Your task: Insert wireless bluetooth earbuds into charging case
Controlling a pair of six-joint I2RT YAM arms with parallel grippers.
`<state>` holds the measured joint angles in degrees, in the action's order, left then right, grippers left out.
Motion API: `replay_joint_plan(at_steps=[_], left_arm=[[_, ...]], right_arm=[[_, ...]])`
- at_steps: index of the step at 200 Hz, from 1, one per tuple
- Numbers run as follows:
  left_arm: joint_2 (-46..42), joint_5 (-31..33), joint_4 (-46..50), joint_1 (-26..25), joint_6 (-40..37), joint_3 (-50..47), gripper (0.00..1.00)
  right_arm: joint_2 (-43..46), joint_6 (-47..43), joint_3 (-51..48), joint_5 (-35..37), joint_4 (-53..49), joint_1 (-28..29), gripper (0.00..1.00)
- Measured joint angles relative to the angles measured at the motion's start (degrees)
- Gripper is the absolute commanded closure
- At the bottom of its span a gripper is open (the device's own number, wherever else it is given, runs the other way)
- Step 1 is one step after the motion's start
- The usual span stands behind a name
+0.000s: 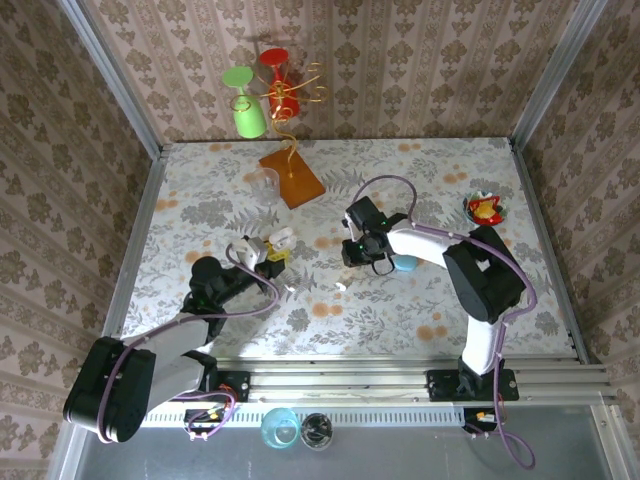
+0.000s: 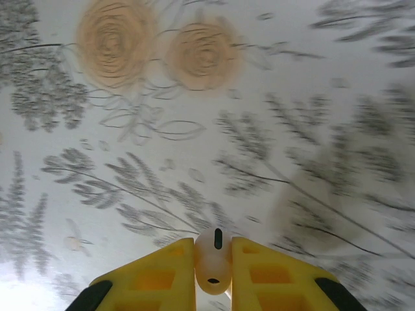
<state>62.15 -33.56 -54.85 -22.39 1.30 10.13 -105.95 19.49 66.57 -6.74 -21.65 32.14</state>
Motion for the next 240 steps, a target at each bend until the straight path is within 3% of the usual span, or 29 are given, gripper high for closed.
replay_joint_plan(at_steps=[56, 99, 125, 201, 240], left_arm=[[-1.4, 0.9, 0.2, 0.0, 0.0, 0.0, 1.0], [-4.2, 1.5, 1.7, 0.0, 0.0, 0.0, 1.0], [-5.6, 1.8, 2.9, 0.0, -0.1, 0.0, 1.0], [-7.5, 2.2, 5.7, 0.4, -1.1, 0.0, 1.0], [-7.5, 2.1, 5.8, 0.4, -1.1, 0.0, 1.0]], right_arm=[[1.1, -4.0, 0.0, 18.8, -7.4, 2.7, 0.82], [-0.8, -4.9, 0.0, 25.9, -9.4, 6.4, 0.81], [-1.7, -5.0, 0.7, 27.5, -9.4, 7.9, 0.8], [-2.2, -3.8, 1.2, 27.3, -10.6, 11.5, 0.66], [-2.2, -2.7, 1.2, 26.4, -10.6, 12.4, 0.67]])
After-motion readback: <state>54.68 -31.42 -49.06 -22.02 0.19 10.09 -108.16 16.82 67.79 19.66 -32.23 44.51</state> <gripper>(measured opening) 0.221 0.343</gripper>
